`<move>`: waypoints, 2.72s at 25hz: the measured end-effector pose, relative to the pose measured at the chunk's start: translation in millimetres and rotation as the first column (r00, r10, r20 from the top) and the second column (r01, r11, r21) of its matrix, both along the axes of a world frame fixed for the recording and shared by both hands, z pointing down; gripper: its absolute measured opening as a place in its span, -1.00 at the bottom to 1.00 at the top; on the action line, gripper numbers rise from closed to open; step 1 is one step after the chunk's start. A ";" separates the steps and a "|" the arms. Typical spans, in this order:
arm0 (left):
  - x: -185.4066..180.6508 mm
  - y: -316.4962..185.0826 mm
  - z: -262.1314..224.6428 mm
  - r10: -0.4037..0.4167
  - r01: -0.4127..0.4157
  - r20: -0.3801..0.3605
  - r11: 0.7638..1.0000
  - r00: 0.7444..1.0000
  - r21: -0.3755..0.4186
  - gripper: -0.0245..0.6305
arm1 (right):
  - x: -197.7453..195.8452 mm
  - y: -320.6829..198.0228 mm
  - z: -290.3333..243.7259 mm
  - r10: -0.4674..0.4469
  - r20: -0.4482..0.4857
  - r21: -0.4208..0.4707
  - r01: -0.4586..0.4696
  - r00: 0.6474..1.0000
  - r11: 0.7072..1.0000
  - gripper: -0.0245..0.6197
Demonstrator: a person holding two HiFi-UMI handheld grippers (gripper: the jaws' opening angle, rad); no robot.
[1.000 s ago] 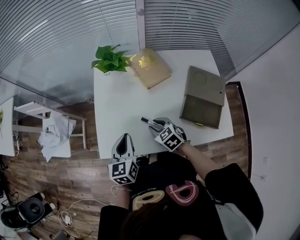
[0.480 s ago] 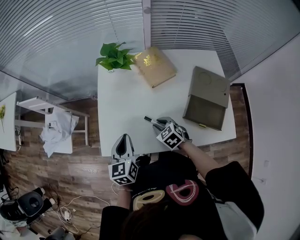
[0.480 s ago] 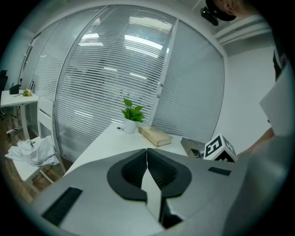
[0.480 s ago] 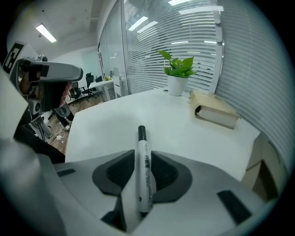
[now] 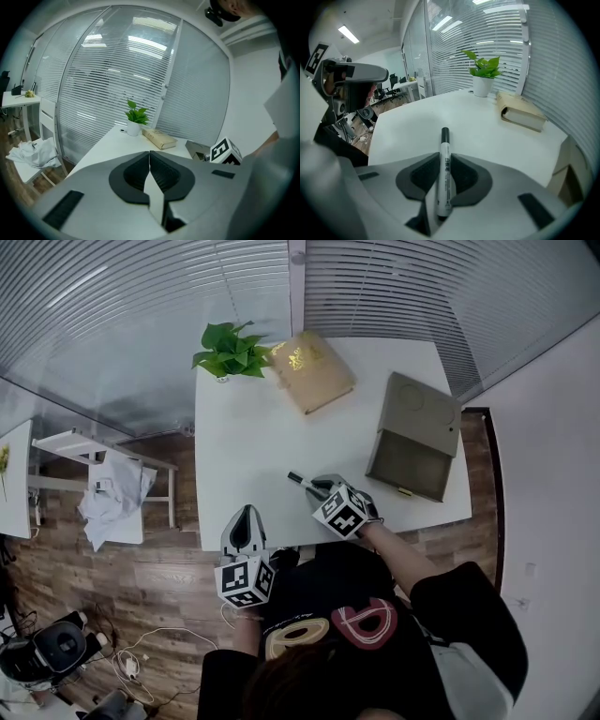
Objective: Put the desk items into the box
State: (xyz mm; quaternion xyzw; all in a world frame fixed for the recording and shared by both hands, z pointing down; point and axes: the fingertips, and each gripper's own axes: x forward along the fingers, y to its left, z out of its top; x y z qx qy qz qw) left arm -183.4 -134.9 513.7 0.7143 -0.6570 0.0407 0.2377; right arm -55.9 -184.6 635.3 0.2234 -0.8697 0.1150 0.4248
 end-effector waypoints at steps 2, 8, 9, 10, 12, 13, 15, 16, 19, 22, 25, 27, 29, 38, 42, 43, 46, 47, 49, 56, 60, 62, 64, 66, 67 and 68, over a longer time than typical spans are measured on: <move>-0.9 -1.1 0.2 0.001 -0.001 0.000 1.000 1.000 0.001 -0.87 | -0.2 0.1 0.1 0.001 -0.002 -0.002 -0.001 1.000 1.000 -0.68; 0.1 -4.9 0.3 0.007 -0.007 -0.006 1.000 1.000 0.003 -0.87 | -1.0 -0.8 0.2 0.007 -0.014 -0.013 -0.007 1.000 1.000 -0.69; 1.5 -5.9 -0.3 0.012 -0.012 -0.005 1.000 1.000 0.006 -0.87 | -1.2 -1.1 0.5 0.009 -0.015 -0.014 -0.009 1.000 1.000 -0.69; 3.0 -6.9 -1.0 0.018 -0.018 -0.004 1.000 1.000 0.008 -0.87 | -1.3 -1.4 0.7 0.010 -0.017 -0.015 -0.011 1.000 1.000 -0.69; 5.2 -7.9 -1.5 0.025 -0.025 -0.003 1.000 1.000 0.011 -0.87 | -1.2 -1.3 0.3 0.017 -0.020 -0.011 -0.017 1.000 1.000 -0.69; 6.1 -8.1 -1.3 0.027 -0.027 -0.006 1.000 1.000 0.010 -0.87 | -0.9 -1.1 -0.6 0.026 -0.017 -0.006 -0.026 1.000 1.000 -0.69; 8.1 -8.7 -1.7 0.032 -0.032 -0.015 0.999 0.999 0.011 -0.87 | -0.2 -1.1 -4.3 0.048 -0.001 0.008 -0.048 0.999 0.999 -0.70; 9.2 -9.1 -2.5 0.038 -0.038 -0.016 0.999 0.999 0.013 -0.87 | -0.5 -1.4 -7.2 0.057 0.011 0.015 -0.058 0.998 0.998 -0.70; 12.2 -10.4 -3.5 0.060 -0.060 -0.004 0.998 0.998 0.018 -0.87 | -1.5 -3.4 -17.9 0.074 0.042 0.036 -0.076 0.996 0.996 -0.70; 16.3 -11.4 -2.3 0.082 -0.082 0.001 0.997 0.997 0.016 -0.87 | 0.1 -5.0 -30.0 0.091 0.059 0.056 -0.094 0.994 0.994 -0.70; 21.1 -13.1 -2.8 0.101 -0.101 0.002 0.995 0.995 0.017 -0.87 | 2.6 -4.8 -42.9 0.099 0.074 0.072 -0.104 0.992 0.992 -0.70; 25.9 -15.2 -3.4 0.117 -0.117 0.002 0.993 0.993 0.022 -0.87 | 5.7 -5.1 -51.7 0.105 0.089 0.088 -0.113 0.991 0.990 -0.70; 31.4 -16.9 -4.4 0.136 -0.136 0.000 0.990 0.991 0.028 -0.87 | 9.2 -5.2 -58.4 0.109 0.085 0.110 -0.118 0.990 0.987 -0.70; 55.6 -24.4 -0.6 0.204 -0.203 -0.020 0.979 0.979 0.026 -0.87 | 30.4 0.0 -65.2 0.140 0.042 0.157 -0.145 0.989 0.977 -0.70; 68.4 -27.6 0.1 0.234 -0.233 -0.029 0.972 0.972 0.027 -0.87 | 48.8 -1.1 -71.1 0.190 0.050 0.163 -0.196 0.980 0.967 -0.70; 71.5 -28.3 0.6 0.240 -0.239 -0.035 0.971 0.970 0.027 -0.87 | 53.6 -1.7 -73.1 0.204 0.053 0.166 -0.210 0.977 0.963 -0.70; 82.0 -31.9 0.0 0.260 -0.259 -0.048 0.965 0.964 0.033 -0.87 | 68.8 -4.7 -77.5 0.243 0.056 0.176 -0.249 0.969 0.952 -0.70; 86.2 -33.1 -0.6 0.269 -0.267 -0.049 0.963 0.962 0.036 -0.87 | 74.0 -5.5 -78.6 0.255 0.056 0.179 -0.261 0.965 0.949 -0.70; 94.6 -35.4 -1.3 0.287 -0.285 -0.051 0.958 0.957 0.040 -0.87 | 84.3 -6.9 -80.7 0.278 0.056 0.184 -0.283 0.959 0.941 -0.70; 119.7 -43.5 -1.7 0.343 -0.341 -0.051 0.939 0.938 0.047 -0.87 | 119.0 -13.7 -84.6 0.355 0.052 0.198 -0.358 0.933 0.912 -0.70; 132.6 -46.9 -1.8 0.369 -0.367 -0.053 0.929 0.928 0.050 -0.87 | 141.5 -17.4 -85.8 0.394 0.035 0.218 -0.391 0.919 0.894 -0.70; 139.2 -49.1 -1.4 0.382 -0.379 -0.056 0.924 0.923 0.049 -0.87 | 153.2 -19.8 -86.4 0.418 0.035 0.218 -0.415 0.908 0.883 -0.70; 146.1 -51.6 -0.7 0.394 -0.392 -0.057 0.919 0.917 0.048 -0.87 | 165.1 -22.7 -86.6 0.441 0.032 0.219 -0.436 0.897 0.873 -0.70; 153.1 -53.6 -0.1 0.405 -0.403 -0.057 0.914 0.913 0.047 -0.87 | 176.0 -25.1 -86.2 0.458 0.027 0.220 -0.453 0.888 0.864 -0.70; 156.3 -54.1 0.1 0.410 -0.407 -0.058 0.912 0.910 0.046 -0.87 | 181.0 -25.8 -85.9 0.466 0.024 0.219 -0.459 0.885 0.861 -0.70; 159.0 -54.7 0.1 0.414 -0.411 -0.057 0.910 0.909 0.045 -0.87 | 185.6 -26.7 -85.6 0.473 0.022 0.219 -0.465 0.881 0.858 -0.70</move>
